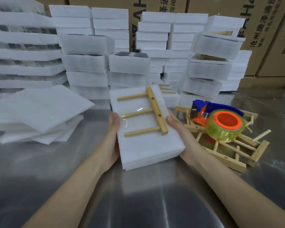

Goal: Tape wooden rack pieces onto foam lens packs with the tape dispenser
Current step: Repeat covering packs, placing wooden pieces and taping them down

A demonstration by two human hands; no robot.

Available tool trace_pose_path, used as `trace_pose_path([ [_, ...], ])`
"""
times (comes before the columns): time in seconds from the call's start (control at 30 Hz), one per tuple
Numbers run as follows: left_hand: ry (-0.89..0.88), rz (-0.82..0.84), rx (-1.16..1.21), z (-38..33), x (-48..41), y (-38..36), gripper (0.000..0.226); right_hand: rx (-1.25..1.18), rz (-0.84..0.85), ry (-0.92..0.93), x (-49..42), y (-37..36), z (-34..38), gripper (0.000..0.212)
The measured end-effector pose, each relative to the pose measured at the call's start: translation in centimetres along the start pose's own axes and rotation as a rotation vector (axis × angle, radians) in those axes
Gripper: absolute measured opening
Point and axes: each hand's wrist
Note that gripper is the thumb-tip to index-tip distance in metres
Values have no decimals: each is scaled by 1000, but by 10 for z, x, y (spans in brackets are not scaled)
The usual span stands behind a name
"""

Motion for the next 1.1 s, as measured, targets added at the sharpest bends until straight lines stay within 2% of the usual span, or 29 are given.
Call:
trace_pose_path([
  [0.17, 26, -164, -22, 5, -4, 1, 59, 67, -37, 38, -1, -10, -4, 52],
  [0.27, -39, -278, -72, 10, -3, 6, 53, 138, 0, 80, 2, -14, -9, 56],
  [0.37, -91, -358, -117, 10, -2, 9, 68, 204, -8, 49, 2, -14, -9, 61],
  [0.43, -10, -324, -150, 9, -1, 7, 75, 146, 22, -11, 3, -11, -4, 66],
  [0.5, 139, -189, -84, 7, 0, 1, 83, 57, 55, -67, 5, -6, 0, 59],
  [0.57, 185, -38, 36, 4, 0, -4, 82, -5, 32, -109, 7, -3, 3, 51],
  [0.63, 157, 20, 127, 2, 0, -7, 81, -80, -12, -98, 7, -5, 4, 57],
  [0.7, 53, 53, 266, 4, -4, -8, 81, -315, -65, 4, 8, -16, -2, 65],
  [0.77, -67, 51, 357, 5, -8, -5, 85, -502, -50, 110, 16, -35, -15, 67],
  [0.8, -100, 47, 353, 5, -10, -3, 89, -470, -11, 129, 18, -43, -25, 66],
  [0.87, -132, 67, 251, 7, -12, 2, 92, -291, 93, 121, 22, -55, -41, 61],
  [0.9, -156, 70, 172, 8, -13, 4, 89, -261, 87, 107, 21, -58, -41, 61],
  [0.97, -215, 43, 13, 15, -15, 8, 78, -268, -49, 149, 18, -54, -35, 60],
  [1.03, -230, 17, -229, 21, -15, 6, 61, -309, -235, 299, 17, -44, -29, 56],
  [1.1, -198, 27, -537, 30, -16, 3, 53, -284, -375, 485, 16, -36, -30, 65],
])
Point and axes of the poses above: each hand's wrist, its own x-axis away from the middle knuckle, its own y-axis out of the back of the hand, z = x × y, and after that the axes turned 5 degrees about -x, right-handed
